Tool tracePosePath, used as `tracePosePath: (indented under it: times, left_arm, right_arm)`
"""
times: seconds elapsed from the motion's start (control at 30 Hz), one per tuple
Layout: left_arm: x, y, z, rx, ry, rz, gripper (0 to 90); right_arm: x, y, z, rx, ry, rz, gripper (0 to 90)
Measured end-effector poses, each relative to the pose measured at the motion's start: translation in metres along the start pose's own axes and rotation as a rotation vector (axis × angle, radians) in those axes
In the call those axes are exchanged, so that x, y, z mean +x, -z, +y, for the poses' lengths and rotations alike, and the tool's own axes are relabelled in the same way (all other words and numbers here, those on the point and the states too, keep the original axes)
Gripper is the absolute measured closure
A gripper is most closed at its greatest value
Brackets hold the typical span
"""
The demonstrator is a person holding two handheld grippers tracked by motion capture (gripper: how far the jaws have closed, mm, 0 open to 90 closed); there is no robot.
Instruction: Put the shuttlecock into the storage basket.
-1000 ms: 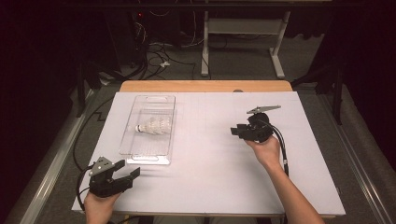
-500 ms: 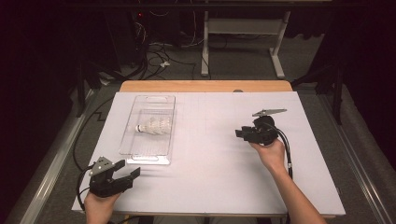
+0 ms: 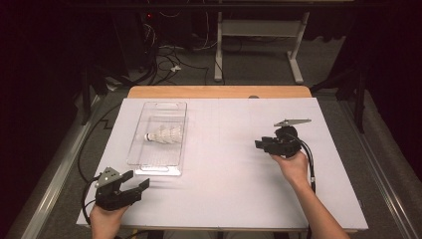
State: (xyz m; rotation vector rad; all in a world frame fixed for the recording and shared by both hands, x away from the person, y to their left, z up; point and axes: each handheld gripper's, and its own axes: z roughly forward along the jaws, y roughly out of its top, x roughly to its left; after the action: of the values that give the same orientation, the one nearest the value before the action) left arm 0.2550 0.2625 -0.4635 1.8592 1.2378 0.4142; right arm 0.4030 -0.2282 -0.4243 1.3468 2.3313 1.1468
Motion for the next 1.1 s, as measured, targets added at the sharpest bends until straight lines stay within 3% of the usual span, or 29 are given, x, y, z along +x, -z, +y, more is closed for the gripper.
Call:
tracePosePath:
  times: [1.1]
  left_arm:
    - [0.0, 0.0, 0.0, 0.001, 0.002, 0.002, 30.1]
  right_arm:
    - [-0.017, 0.023, -0.024, -0.04, -0.048, -0.018, 60.5]
